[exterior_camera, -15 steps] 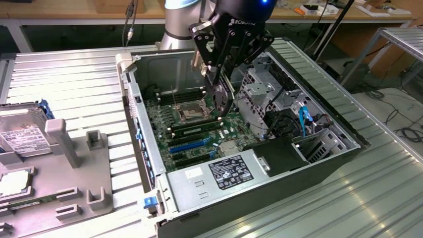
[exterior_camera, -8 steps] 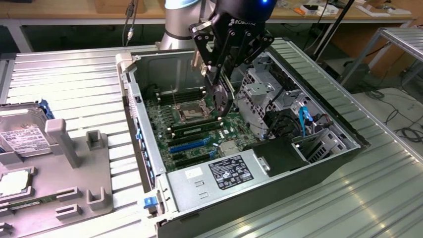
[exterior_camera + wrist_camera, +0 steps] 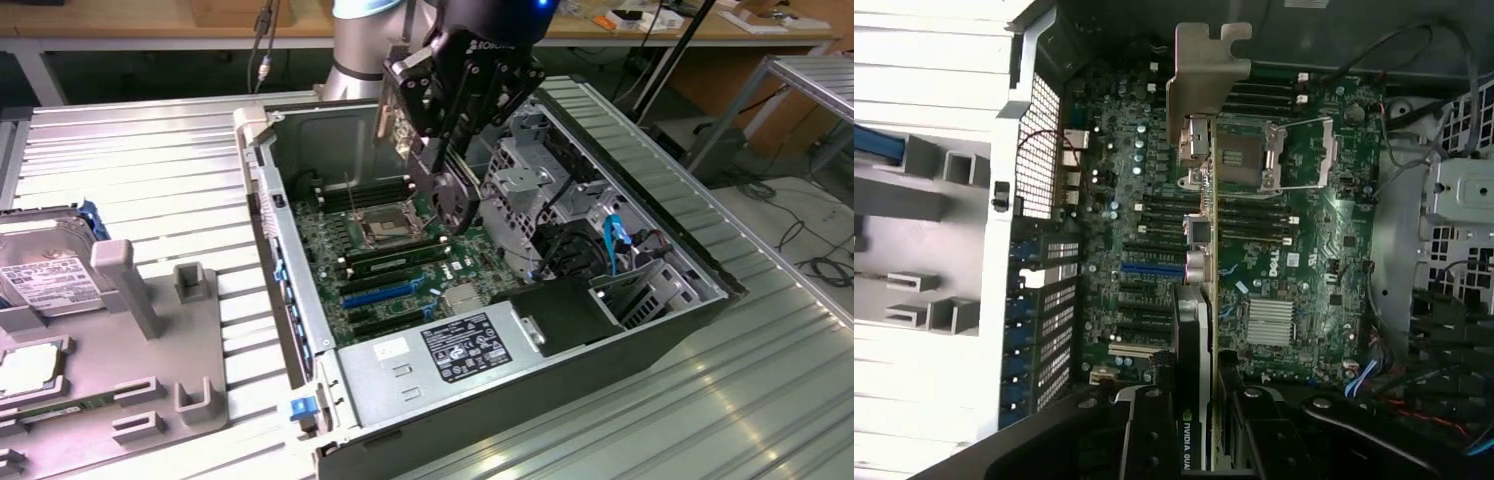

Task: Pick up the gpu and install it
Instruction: 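Insert the gpu into the slot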

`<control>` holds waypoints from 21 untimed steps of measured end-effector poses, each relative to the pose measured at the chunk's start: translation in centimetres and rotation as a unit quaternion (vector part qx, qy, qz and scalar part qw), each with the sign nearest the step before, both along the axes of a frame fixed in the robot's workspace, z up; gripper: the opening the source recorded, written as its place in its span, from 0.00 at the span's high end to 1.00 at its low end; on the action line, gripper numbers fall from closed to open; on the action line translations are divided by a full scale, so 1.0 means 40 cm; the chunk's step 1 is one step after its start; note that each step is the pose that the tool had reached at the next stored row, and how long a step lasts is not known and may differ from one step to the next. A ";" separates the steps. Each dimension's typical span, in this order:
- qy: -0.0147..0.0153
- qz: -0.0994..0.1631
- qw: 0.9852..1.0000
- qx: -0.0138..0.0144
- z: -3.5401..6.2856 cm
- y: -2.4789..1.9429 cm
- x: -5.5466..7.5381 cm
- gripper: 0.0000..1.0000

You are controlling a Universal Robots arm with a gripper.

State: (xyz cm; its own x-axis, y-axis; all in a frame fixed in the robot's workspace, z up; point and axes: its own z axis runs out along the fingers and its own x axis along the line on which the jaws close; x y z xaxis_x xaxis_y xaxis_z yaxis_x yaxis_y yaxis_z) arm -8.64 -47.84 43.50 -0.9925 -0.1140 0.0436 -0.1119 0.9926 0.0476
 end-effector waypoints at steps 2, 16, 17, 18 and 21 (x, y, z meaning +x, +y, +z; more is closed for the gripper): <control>0.000 0.018 1.000 0.000 0.000 0.000 0.000 0.73; 0.000 0.190 0.982 0.000 0.000 0.000 0.000 0.73; 0.000 0.196 0.981 0.000 0.000 0.000 0.000 0.73; 0.000 0.211 0.978 0.000 0.000 0.000 0.000 0.73; 0.000 0.235 0.972 0.000 0.000 0.000 0.000 0.73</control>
